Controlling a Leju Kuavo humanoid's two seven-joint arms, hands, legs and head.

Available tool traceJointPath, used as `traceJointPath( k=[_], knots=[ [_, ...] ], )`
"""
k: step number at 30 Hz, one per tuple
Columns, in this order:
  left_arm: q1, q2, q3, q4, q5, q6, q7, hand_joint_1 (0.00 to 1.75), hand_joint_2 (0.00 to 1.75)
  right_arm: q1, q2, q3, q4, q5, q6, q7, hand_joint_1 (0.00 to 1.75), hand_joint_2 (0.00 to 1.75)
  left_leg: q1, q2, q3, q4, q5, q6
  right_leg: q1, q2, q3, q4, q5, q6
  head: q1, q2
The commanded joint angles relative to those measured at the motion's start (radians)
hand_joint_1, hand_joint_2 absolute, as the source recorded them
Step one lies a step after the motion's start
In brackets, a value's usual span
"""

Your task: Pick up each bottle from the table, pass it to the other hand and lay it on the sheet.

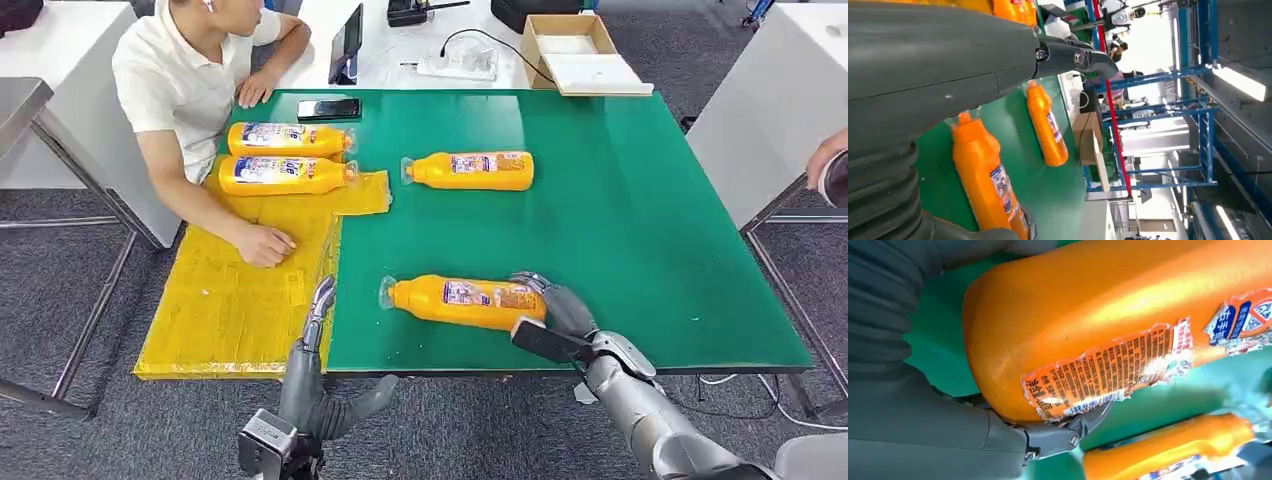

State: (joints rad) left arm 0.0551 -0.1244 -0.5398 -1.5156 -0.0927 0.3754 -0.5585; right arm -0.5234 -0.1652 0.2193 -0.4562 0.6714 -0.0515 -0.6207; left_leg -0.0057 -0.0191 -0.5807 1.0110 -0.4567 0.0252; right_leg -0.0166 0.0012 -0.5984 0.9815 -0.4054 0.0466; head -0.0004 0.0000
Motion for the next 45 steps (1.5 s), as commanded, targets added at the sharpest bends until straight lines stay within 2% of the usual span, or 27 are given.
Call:
traceJointPath(
  k=[1,14,16,17,19,22,26,27,29,31,35,38,41,45],
  knots=[
    [-0.037,0.000,-0.004,0.071,0.005,-0.007,0.002,0.00,1.75,0.010,0.023,0.025,0.067,0.012,0.024,-0.025,1.75,1.75,0.001,0.000,0.004,-0.001,-0.001,-0.002,0.001,-0.001,0.004,-0.002,-0.001,-0.002,0.000,0.000],
    [-0.031,-0.010,0.016,0.066,0.022,-0.005,-0.021,0.00,1.75,0.036,0.044,-0.006,0.029,-0.046,0.004,-0.077,1.75,1.75,0.001,0.001,0.003,-0.001,0.000,-0.001,0.001,-0.001,0.003,-0.001,0.000,-0.001,0.000,0.000],
    [-0.014,-0.030,0.052,0.033,0.070,0.039,-0.069,0.00,1.75,0.081,0.067,-0.030,-0.097,-0.167,0.010,-0.077,1.75,1.75,0.001,0.002,0.003,-0.001,-0.001,-0.002,0.002,0.000,0.003,-0.002,0.000,-0.002,0.000,0.000],
    [-0.014,-0.030,0.052,0.033,0.070,0.039,-0.069,0.00,1.75,0.081,0.067,-0.030,-0.097,-0.167,0.010,-0.077,1.75,1.75,0.001,0.002,0.003,-0.001,-0.001,-0.002,0.001,0.000,0.003,-0.001,0.000,-0.002,0.000,0.000],
    [0.003,-0.051,0.089,0.000,0.072,0.149,-0.131,0.00,1.75,0.125,0.090,-0.042,-0.233,-0.291,-0.001,-0.077,1.75,1.75,0.002,0.003,0.003,-0.001,-0.001,-0.002,0.002,0.001,0.003,-0.001,0.000,-0.002,0.000,0.000],
    [0.024,-0.050,0.104,-0.089,0.102,0.232,-0.140,0.00,1.75,0.166,0.107,-0.036,-0.353,-0.386,-0.076,-0.077,1.75,1.75,0.002,0.006,0.003,0.000,-0.002,-0.003,0.002,0.004,0.002,0.000,-0.001,-0.003,0.000,0.000],
    [0.058,-0.026,0.099,-0.160,0.155,0.230,-0.140,0.00,1.75,0.216,0.121,-0.041,-0.446,-0.466,-0.116,-0.077,1.75,1.75,0.001,0.003,0.000,0.001,-0.002,-0.002,0.001,0.003,0.000,0.002,-0.001,-0.002,0.000,0.000],
    [0.067,-0.006,0.085,-0.135,0.228,0.173,-0.140,0.00,1.75,0.246,0.121,-0.046,-0.488,-0.486,-0.150,-0.077,1.75,1.75,0.002,0.006,0.002,0.000,-0.003,-0.003,0.002,0.005,0.001,0.001,-0.002,-0.003,-0.001,0.000],
    [0.064,0.010,0.070,-0.123,0.281,0.128,-0.117,0.00,1.75,0.270,0.121,-0.057,-0.525,-0.512,-0.160,-0.077,1.75,1.75,0.002,0.001,0.002,-0.001,-0.002,-0.002,0.002,0.001,0.002,0.000,-0.001,-0.002,0.000,0.000],
    [0.058,0.036,0.044,-0.102,0.397,0.003,-0.036,0.00,1.75,0.320,0.129,-0.092,-0.614,-0.553,-0.172,-0.077,1.75,1.75,0.001,0.000,0.002,-0.001,-0.001,-0.002,0.001,0.000,0.002,-0.001,-0.002,-0.002,0.000,0.000],
    [0.058,0.036,0.044,-0.102,0.397,0.003,-0.036,0.00,1.75,0.320,0.129,-0.092,-0.614,-0.553,-0.172,-0.077,1.75,1.75,0.000,-0.001,-0.001,-0.001,0.000,-0.001,0.000,-0.001,0.000,0.000,-0.001,-0.001,0.000,0.000],
    [0.047,0.057,0.025,-0.063,0.476,-0.101,0.025,0.00,1.75,0.347,0.143,-0.107,-0.672,-0.567,-0.164,-0.077,1.75,1.75,0.000,0.001,-0.001,-0.001,-0.001,-0.001,0.000,0.000,0.000,0.000,-0.001,-0.002,0.000,0.000],
    [0.027,0.075,0.002,0.008,0.502,-0.233,0.041,0.00,1.75,0.362,0.161,-0.077,-0.716,-0.582,-0.074,-0.077,1.75,1.75,0.000,-0.001,-0.001,-0.001,0.000,-0.001,0.000,0.000,-0.001,0.000,-0.001,-0.002,0.000,0.000],
    [0.006,0.043,0.029,0.059,0.486,-0.330,0.023,0.00,1.75,0.383,0.192,0.045,-0.748,-0.603,0.157,-0.077,1.75,1.75,0.001,0.003,0.002,-0.002,-0.001,-0.002,0.001,0.002,0.001,-0.001,-0.001,-0.003,0.000,0.000]
  ],
)
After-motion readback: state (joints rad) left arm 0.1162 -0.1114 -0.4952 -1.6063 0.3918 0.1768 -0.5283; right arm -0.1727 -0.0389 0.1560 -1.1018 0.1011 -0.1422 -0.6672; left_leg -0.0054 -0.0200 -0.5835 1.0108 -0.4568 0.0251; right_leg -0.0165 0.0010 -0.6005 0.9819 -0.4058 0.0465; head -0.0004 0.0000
